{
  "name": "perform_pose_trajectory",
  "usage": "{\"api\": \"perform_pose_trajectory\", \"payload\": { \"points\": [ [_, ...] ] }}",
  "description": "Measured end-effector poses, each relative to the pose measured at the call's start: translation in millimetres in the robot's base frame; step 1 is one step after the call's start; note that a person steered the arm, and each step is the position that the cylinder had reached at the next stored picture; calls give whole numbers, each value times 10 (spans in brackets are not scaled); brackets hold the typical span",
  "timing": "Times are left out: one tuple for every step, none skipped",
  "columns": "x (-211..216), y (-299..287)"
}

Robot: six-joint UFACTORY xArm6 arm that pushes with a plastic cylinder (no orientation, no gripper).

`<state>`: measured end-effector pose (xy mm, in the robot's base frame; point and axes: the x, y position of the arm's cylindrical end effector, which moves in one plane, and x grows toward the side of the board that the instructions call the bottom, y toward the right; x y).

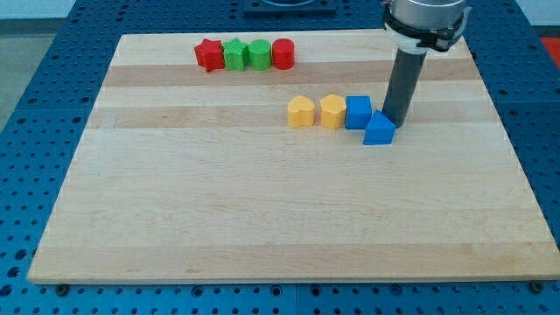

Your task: Move the red star and green star to the center left

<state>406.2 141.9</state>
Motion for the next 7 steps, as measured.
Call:
{"api": "perform_pose_trajectory", "payload": {
  "points": [
    [141, 0],
    [261, 0],
    [321, -50],
    [342, -197],
    [342, -383],
    [342, -581],
    [342, -741]
  ]
}}
